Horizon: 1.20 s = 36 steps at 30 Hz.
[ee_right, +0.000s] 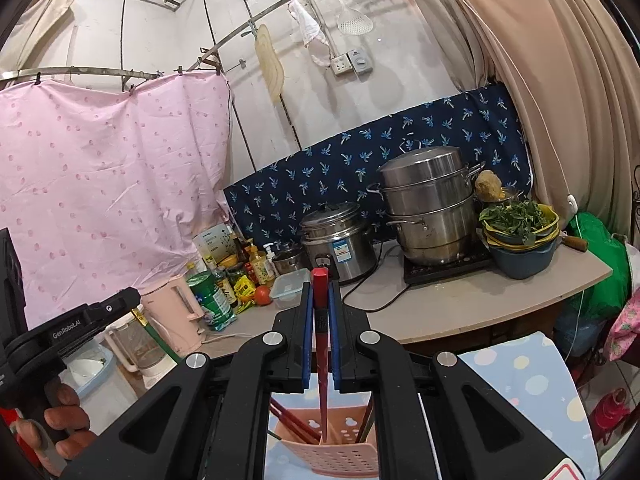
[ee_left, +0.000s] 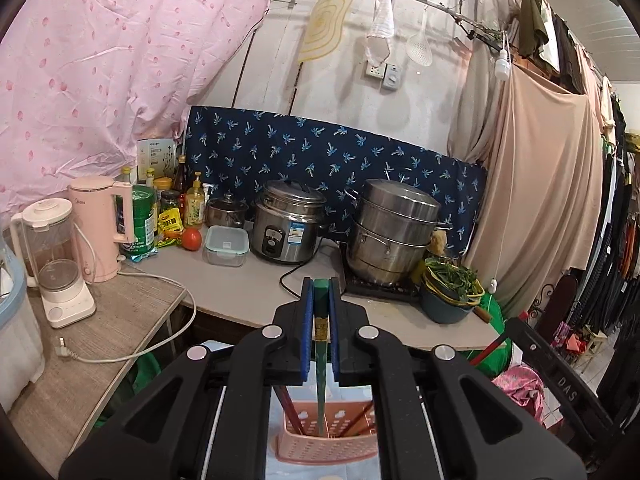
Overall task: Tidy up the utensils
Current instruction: 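Lift both held chopsticks and carry them over the pink basket, then open both tools to drop the chopsticks into the basket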
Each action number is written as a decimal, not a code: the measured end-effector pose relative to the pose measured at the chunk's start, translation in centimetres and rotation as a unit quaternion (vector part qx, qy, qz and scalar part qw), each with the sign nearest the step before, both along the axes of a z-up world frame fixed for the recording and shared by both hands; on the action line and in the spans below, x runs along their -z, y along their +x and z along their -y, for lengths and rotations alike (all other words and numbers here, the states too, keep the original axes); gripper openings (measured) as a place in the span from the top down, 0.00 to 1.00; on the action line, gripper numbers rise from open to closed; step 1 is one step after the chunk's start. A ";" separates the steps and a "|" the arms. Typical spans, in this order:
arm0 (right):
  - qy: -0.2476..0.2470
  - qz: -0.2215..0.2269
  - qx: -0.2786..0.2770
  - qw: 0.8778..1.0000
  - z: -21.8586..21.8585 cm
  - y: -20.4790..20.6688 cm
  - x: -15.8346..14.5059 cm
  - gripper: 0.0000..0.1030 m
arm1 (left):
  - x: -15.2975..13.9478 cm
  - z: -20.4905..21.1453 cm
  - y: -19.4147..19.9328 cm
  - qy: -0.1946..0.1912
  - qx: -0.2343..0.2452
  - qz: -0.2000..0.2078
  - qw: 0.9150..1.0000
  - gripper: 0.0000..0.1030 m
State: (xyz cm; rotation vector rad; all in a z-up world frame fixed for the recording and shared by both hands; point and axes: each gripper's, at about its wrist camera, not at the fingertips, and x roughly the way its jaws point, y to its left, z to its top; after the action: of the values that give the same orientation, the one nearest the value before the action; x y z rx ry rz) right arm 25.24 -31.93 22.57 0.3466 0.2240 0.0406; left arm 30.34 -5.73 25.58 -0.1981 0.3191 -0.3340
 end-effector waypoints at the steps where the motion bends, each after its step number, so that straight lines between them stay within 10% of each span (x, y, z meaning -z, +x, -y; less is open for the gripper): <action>1: 0.001 -0.003 0.002 1.000 0.2 0.5 0.4 0.93 | 0.3 0.2 0.7 0.001 -0.002 -0.003 1.000 0.93; 29: -0.007 -0.122 -0.040 0.992 -1.6 5.7 8.9 0.91 | 8.8 2.6 4.6 0.030 0.011 -0.094 0.995 0.93; 36: -0.005 -0.117 -0.039 0.992 -1.8 4.9 8.8 0.81 | 9.7 2.4 4.1 0.043 -0.005 -0.097 0.994 0.68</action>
State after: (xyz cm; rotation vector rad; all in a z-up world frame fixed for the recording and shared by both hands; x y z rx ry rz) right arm 30.16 -30.09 13.77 0.3321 0.4698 0.0764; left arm 34.42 -8.11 15.90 -0.1474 0.5229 -0.2906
